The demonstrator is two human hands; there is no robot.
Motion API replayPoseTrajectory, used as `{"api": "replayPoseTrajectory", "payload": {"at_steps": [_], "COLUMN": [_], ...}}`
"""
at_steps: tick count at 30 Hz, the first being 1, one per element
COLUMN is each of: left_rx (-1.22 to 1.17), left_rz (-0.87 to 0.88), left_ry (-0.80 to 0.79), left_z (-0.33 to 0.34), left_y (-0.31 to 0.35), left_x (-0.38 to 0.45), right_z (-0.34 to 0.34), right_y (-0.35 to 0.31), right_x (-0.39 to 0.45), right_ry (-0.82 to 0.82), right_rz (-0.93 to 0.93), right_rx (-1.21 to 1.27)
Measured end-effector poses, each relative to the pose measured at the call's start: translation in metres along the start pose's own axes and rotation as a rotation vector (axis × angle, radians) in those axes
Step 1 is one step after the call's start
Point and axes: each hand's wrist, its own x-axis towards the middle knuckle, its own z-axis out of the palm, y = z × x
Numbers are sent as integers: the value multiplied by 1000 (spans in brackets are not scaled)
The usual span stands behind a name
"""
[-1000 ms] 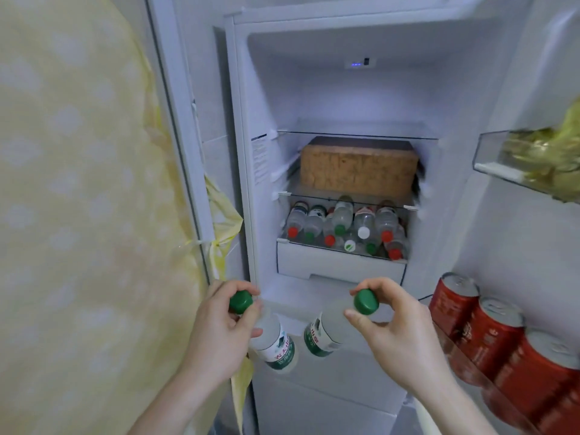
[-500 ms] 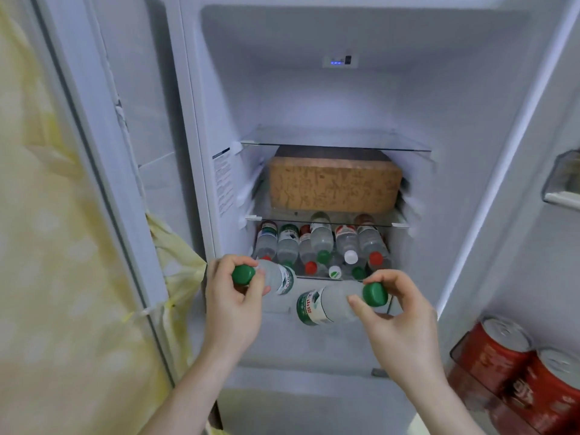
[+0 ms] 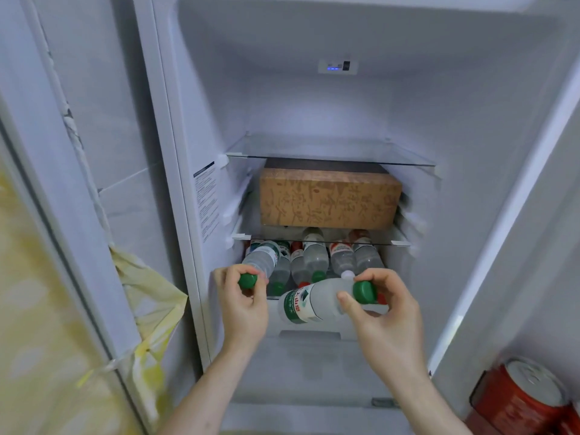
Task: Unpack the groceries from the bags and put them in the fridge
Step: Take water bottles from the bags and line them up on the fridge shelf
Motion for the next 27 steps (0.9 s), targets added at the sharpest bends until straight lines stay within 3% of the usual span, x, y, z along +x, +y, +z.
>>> {"api": "replayPoseTrajectory", "payload": {"at_steps": [7, 11, 15, 22, 27], "left_rx": [34, 133, 197, 267, 244], "left_rz": [24, 23, -35, -228, -284], "left_ry": [3, -78, -132, -380, -409], "left_z": [25, 33, 34, 42, 40], "left_y": [-38, -59, -83, -89, -89], "left_x": [19, 22, 23, 35, 39], "right_z": [15, 26, 39, 62, 77], "right_y": [17, 31, 39, 61, 82], "right_x": [22, 31, 36, 42, 47], "right_ry": [14, 40, 74, 87, 119], "right_rz": [-9, -28, -112, -278, -340], "right_rx": [23, 9, 28, -26, -37]}}
